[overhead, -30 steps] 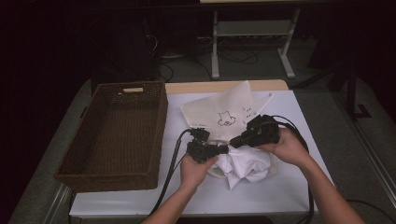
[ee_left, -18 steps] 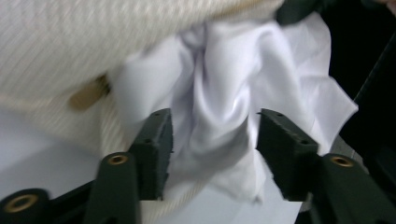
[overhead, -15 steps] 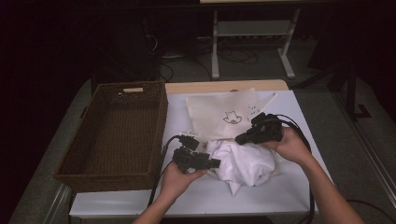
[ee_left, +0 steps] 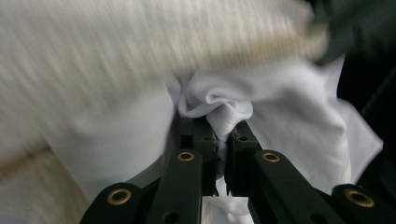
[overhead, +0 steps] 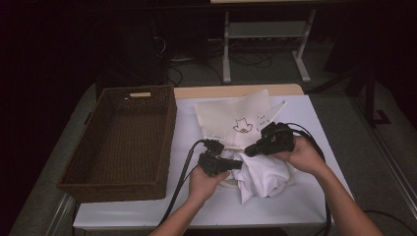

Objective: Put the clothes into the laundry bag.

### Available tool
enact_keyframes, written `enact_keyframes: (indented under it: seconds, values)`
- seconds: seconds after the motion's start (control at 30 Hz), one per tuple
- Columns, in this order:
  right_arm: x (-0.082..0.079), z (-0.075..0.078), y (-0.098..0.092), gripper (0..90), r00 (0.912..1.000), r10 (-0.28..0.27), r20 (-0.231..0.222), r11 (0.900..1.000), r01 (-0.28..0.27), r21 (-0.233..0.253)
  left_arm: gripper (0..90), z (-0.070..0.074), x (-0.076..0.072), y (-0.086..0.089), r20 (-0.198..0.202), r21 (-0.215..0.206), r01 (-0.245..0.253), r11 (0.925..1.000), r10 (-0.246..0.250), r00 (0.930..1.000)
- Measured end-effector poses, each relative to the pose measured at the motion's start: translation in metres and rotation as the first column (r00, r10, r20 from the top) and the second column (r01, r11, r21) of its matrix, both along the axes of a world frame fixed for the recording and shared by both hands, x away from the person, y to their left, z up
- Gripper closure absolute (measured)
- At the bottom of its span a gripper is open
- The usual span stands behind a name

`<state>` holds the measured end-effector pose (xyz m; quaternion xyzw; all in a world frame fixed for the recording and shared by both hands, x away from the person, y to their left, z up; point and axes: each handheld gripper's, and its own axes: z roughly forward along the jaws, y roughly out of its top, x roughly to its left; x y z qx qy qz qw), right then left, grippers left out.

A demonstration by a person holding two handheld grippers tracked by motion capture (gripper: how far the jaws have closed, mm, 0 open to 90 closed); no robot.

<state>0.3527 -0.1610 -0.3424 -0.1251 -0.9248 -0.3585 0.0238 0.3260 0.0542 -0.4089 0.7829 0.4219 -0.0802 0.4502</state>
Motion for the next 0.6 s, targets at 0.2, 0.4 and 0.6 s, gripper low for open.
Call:
enact_keyframes:
  seconds: [0.2,0.4,0.6]
  values:
    - [-0.008,0.012,0.002,87.6,0.9995,0.033,0.004,0.998,-0.033,0.057,84.7,-0.002,0.016,0.008,-0.001,-0.024,-0.137,0.9902,0.137,0.9905]
    - [0.003,0.003,0.000,87.0,0.9996,-0.027,0.007,1.000,0.027,-0.005,70.4,0.005,0.010,0.017,-0.007,0.005,-0.112,0.9937,0.112,0.9937]
    - [0.010,0.002,-0.004,86.9,0.9981,-0.061,0.007,0.998,0.061,-0.005,44.3,0.020,-0.018,0.036,-0.007,0.028,-0.036,0.9990,0.036,0.9993]
